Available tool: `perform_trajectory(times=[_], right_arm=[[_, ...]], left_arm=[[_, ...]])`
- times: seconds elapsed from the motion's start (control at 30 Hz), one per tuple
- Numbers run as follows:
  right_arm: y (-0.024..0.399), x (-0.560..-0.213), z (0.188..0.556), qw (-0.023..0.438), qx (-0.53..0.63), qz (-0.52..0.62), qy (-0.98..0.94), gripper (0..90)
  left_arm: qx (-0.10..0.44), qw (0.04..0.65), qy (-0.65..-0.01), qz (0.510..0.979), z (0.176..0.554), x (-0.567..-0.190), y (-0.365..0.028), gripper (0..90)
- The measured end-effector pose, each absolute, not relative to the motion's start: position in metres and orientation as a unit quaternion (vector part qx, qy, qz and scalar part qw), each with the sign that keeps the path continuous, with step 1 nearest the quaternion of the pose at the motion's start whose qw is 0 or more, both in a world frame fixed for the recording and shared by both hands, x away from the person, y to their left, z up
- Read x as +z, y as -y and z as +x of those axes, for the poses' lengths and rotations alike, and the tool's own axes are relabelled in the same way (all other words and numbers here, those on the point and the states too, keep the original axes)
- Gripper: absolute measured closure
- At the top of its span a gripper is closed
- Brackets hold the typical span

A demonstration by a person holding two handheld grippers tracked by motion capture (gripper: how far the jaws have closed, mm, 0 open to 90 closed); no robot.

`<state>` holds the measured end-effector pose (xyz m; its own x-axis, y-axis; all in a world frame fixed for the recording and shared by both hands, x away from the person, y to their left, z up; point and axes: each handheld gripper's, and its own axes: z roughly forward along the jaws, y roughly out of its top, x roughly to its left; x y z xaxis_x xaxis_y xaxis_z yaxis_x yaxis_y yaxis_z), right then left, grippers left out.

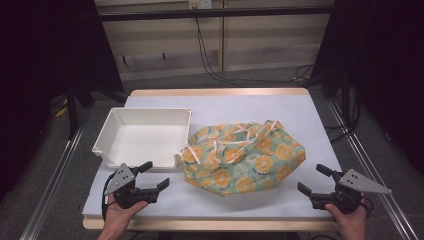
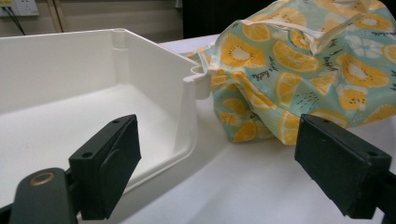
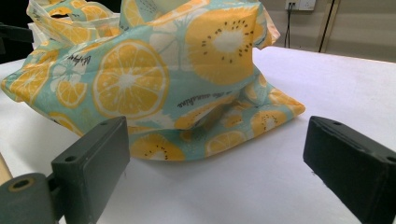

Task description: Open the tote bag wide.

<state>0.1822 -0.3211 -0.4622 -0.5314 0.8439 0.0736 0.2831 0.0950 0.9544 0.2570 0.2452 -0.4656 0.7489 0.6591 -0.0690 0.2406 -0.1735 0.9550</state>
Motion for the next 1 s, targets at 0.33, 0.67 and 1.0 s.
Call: perform_trajectory(times=[0.33,0.67,1.0], right_arm=[[0.323,-0.461,0.183,0.252,0.543,0.410,-0.689,9.1],[0.321,-0.453,0.183,0.212,0.550,0.399,-0.702,17.9],[0.312,-0.428,0.177,0.200,0.568,0.373,-0.706,24.1]], left_arm=[[0.177,0.550,-0.306,0.757,0.256,-0.467,-0.245,15.5],[0.175,0.549,-0.292,0.763,0.251,-0.462,-0.241,13.2],[0.153,0.577,-0.259,0.759,0.251,-0.446,-0.235,21.6]])
